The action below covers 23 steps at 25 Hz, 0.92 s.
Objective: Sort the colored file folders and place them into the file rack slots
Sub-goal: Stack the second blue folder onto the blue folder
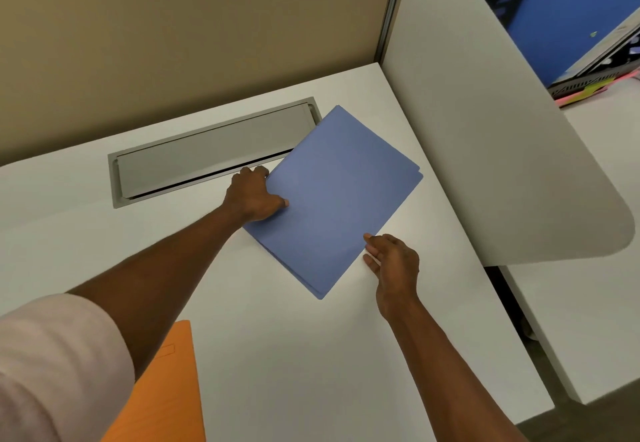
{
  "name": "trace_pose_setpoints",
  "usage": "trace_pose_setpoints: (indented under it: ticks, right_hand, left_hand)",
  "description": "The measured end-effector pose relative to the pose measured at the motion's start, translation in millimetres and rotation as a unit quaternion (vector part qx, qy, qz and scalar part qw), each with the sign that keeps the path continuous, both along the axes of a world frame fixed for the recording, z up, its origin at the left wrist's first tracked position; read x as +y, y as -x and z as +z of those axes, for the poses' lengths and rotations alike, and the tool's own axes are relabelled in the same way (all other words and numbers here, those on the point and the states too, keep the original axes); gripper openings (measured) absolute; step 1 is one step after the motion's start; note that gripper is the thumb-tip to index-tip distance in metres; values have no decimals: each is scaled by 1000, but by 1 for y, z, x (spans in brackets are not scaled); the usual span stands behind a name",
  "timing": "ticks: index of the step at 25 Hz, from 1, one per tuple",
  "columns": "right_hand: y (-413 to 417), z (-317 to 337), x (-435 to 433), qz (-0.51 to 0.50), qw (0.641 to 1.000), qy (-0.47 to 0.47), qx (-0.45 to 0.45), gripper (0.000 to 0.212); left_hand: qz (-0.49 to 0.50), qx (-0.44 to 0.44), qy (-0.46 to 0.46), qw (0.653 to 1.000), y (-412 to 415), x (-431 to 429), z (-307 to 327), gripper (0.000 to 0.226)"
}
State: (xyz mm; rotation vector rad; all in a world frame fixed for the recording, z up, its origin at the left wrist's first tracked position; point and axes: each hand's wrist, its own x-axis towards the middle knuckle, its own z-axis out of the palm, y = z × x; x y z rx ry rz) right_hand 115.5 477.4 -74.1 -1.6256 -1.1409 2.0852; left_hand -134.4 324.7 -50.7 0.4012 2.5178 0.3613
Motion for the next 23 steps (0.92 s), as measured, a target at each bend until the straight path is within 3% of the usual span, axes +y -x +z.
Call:
trace_pose_setpoints:
  ticks: [4,10,13,17,23]
  right_hand:
    - [-3,0,6,17,1000,18,-13,42]
    - [-11,0,2,44,998,3,-44,48]
    - [-21,-2,-12,70,995,-25,-63,58]
    - [-40,5,-35,92,992,-40,-80,40]
    - [-58,46,-80,86,991,-102,-4,32]
  left_hand:
    - [6,-22,-1,1000,-5,-19,5,59]
    - [107,-131,-152,974,-27,-63,22,32]
    - [132,-177,-210,952,-47,-93,32,29]
    - [142,-193,-251,938,-78,-140,39,34]
    - [182,-142,-304,924,-125,-216,55,37]
